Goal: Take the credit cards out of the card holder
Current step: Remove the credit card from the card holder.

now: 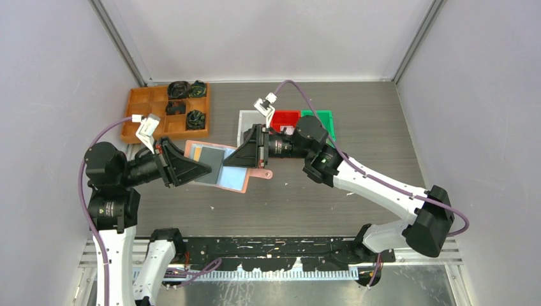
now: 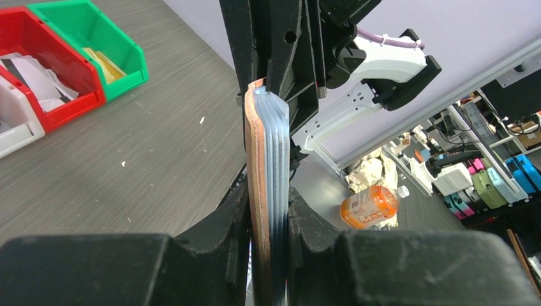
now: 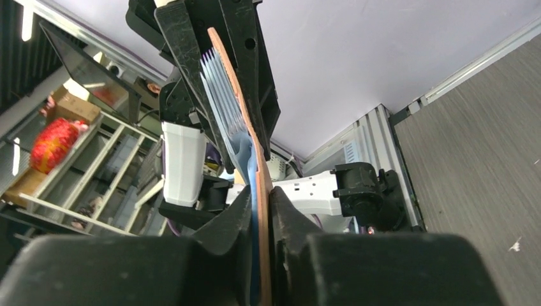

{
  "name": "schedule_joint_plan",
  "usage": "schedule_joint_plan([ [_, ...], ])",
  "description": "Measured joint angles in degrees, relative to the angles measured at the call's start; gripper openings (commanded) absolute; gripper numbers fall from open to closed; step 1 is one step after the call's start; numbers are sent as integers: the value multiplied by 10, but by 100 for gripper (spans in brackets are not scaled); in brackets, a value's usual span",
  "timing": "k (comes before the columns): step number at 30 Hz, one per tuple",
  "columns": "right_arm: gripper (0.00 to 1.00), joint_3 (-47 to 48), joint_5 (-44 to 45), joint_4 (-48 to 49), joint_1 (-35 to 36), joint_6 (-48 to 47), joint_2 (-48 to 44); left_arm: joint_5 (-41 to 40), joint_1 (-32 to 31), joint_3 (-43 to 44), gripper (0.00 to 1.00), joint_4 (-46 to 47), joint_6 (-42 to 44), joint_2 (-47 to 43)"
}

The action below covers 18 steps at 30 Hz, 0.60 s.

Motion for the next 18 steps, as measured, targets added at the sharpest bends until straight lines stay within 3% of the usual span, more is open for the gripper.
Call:
schedule_joint_plan([
  [4, 1, -1, 14, -10, 0, -2, 0, -6, 0, 0, 40, -10, 14, 0],
  [7, 1, -5, 32, -23, 1, -7, -2, -12, 0, 1, 48, -19, 26, -2],
  [12, 1, -22, 62, -41, 1, -14, -13, -15, 0, 1, 49, -30, 34, -5],
  [18, 1, -29, 75, -48, 1, -16, -23, -14, 0, 1, 44, -32, 41, -5],
])
